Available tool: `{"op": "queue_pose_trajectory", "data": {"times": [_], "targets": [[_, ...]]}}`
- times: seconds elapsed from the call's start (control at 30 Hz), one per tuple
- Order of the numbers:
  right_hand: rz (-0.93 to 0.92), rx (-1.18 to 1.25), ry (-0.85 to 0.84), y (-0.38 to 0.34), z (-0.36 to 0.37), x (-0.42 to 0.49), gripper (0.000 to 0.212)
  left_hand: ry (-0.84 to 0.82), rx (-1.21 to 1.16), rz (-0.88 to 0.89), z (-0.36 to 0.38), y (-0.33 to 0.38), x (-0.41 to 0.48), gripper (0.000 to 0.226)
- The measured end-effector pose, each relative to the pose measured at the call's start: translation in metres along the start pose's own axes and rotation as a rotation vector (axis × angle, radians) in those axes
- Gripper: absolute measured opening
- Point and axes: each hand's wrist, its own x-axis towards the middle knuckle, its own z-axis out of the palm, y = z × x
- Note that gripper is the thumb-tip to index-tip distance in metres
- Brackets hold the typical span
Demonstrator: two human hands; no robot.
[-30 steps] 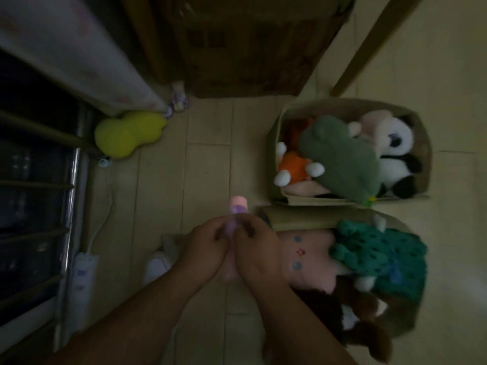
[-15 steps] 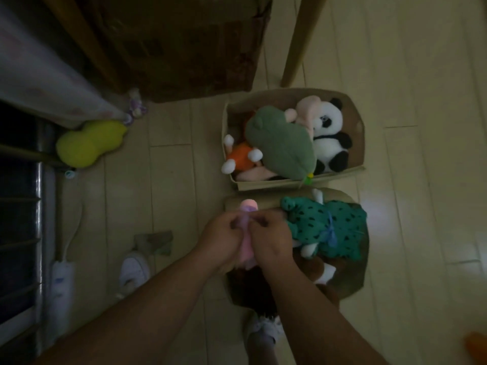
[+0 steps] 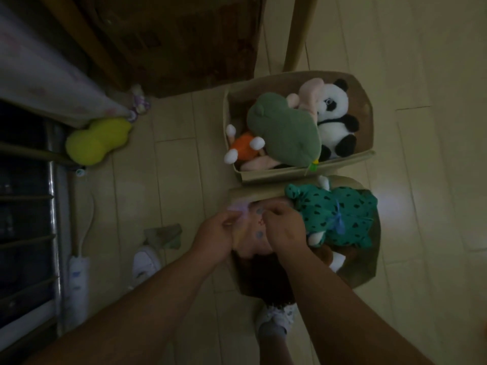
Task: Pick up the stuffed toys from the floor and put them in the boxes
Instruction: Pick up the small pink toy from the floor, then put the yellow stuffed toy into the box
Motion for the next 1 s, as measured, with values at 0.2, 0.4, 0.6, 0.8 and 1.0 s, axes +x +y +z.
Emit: {"op": "queue_pose_trajectory", "data": {"times": [0.2, 0.4, 0.6, 0.8, 1.0], "targets": [[-0.057, 0.03, -0.021, -0.037, -0.011, -0.01, 0.026, 0.011, -0.121, -0.049, -0.035, 0.033, -0.007, 0.029], [-0.241, 0.025, -0.051, -0.091, -0.027, -0.023, 0.024, 0.077, -0.199, -0.003, -0.078, 0.086, -0.014, 0.027], [-0.435, -0.14, -0.131, -0.133, -0.039, -0.026, 0.025, 0.211, -0.216, 0.047, -0.114, 0.123, -0.013, 0.035], [-0.512, -0.209, -0.201, -0.176, -0.021, -0.028, 0.022, 0.317, -0.304, 0.057, -0.161, 0.12, -0.004, 0.039], [-0.554, -0.234, -0.317, -0.211, 0.039, -0.011, 0.03, 0.371, -0.289, -0.01, -0.215, 0.054, 0.04, 0.033]]}}
